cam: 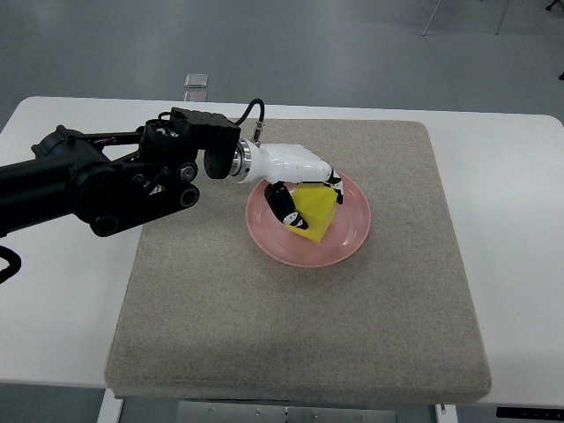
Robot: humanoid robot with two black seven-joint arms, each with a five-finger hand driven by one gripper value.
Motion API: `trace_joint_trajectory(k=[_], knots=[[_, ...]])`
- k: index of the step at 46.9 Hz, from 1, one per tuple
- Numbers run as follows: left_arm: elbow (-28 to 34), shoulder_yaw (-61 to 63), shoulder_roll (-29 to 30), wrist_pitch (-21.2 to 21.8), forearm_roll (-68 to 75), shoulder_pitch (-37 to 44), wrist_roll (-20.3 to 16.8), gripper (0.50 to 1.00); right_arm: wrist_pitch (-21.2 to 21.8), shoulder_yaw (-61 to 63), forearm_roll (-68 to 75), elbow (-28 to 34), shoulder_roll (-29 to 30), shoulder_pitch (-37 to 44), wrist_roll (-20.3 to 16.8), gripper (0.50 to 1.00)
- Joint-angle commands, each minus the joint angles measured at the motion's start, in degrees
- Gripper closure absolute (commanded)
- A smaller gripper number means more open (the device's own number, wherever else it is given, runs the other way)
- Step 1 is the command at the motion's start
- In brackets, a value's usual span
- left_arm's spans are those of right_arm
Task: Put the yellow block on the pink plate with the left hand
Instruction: 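Lower the cube onto the plate and open the left hand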
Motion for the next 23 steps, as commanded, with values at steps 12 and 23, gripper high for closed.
trace_joint_trajectory(k=[12,23], knots=[[0.09,-0.09,-0.05,0.01,1.26,0.13,-0.03,1.0,0.06,0.05,0.0,0.03,0.0,0.01,0.0,0.576],[0.09,-0.09,0.48,-0.08,1.17,0.13,-0.12,0.66,-0.02,0.05,0.0,-0.06,0.0,0.01,0.0,0.576]])
